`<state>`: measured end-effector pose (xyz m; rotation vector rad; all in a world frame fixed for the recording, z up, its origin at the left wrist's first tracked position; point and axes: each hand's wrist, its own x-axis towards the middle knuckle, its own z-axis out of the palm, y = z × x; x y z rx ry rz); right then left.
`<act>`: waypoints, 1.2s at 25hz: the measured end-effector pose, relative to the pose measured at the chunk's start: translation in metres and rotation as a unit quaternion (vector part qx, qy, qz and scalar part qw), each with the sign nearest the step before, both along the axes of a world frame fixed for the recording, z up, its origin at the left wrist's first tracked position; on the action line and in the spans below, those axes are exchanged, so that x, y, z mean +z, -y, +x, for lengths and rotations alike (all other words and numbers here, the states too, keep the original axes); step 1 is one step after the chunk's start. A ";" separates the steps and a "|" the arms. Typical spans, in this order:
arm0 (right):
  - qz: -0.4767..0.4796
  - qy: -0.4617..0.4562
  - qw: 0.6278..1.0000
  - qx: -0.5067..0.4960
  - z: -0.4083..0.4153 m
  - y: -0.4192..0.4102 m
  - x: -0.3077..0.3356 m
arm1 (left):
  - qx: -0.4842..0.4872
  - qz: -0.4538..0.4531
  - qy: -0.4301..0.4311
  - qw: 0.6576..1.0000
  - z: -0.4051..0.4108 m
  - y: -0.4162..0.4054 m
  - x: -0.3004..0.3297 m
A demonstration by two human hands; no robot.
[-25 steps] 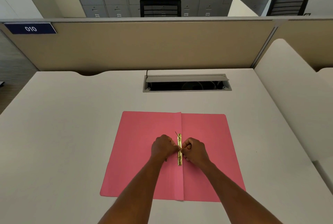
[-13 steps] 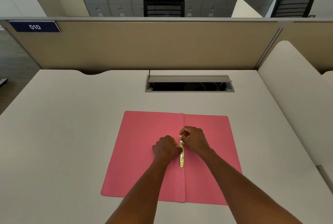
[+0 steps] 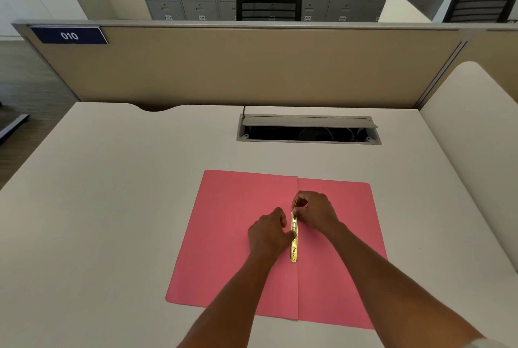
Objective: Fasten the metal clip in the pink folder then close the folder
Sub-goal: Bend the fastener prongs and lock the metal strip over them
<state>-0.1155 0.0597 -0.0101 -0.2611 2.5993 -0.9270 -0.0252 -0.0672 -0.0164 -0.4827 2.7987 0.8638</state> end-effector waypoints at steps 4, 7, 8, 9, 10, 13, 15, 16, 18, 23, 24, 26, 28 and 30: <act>0.012 -0.002 1.000 0.001 -0.003 0.002 -0.001 | 0.004 -0.001 0.000 1.000 -0.001 0.001 0.000; 0.029 -0.012 0.999 0.016 -0.002 0.005 -0.001 | 0.007 0.005 0.001 1.000 -0.002 0.001 -0.001; 0.033 -0.016 0.999 0.022 -0.002 0.005 -0.002 | 0.008 0.006 0.001 1.000 -0.002 0.002 0.000; 0.037 -0.020 0.999 0.027 -0.002 0.005 -0.002 | 0.007 0.005 0.000 1.000 -0.001 0.002 0.000; 0.039 -0.022 0.999 0.028 -0.002 0.005 -0.003 | 0.003 0.003 -0.003 1.000 -0.001 0.002 0.000; 0.035 -0.021 0.999 0.007 -0.001 0.003 -0.003 | -0.027 -0.018 -0.021 0.999 0.001 0.001 -0.002; 0.030 -0.017 0.999 -0.007 -0.001 0.002 -0.004 | -0.054 -0.038 -0.036 0.997 0.002 -0.001 -0.002; 0.028 -0.015 0.999 -0.011 -0.001 0.002 -0.004 | -0.066 -0.050 -0.043 0.996 0.003 -0.001 -0.002; 0.027 -0.013 0.999 -0.016 -0.001 0.002 -0.004 | -0.087 -0.071 -0.055 0.992 0.004 -0.001 -0.002; 0.022 -0.003 0.999 -0.023 -0.002 0.002 -0.003 | -0.127 -0.107 -0.060 0.984 0.004 0.000 -0.001; 0.022 -0.001 0.999 -0.025 -0.002 0.002 -0.003 | -0.136 -0.114 -0.058 0.982 0.003 0.000 -0.001; 0.018 0.002 0.999 -0.027 -0.002 0.003 -0.003 | -0.145 -0.126 -0.055 0.980 0.002 0.001 0.000; 0.014 0.004 0.999 -0.028 -0.002 0.002 -0.002 | -0.148 -0.131 -0.053 0.979 0.001 0.001 0.001; 0.005 0.004 1.000 -0.030 -0.003 0.001 -0.001 | -0.152 -0.136 -0.049 0.978 0.000 0.001 0.001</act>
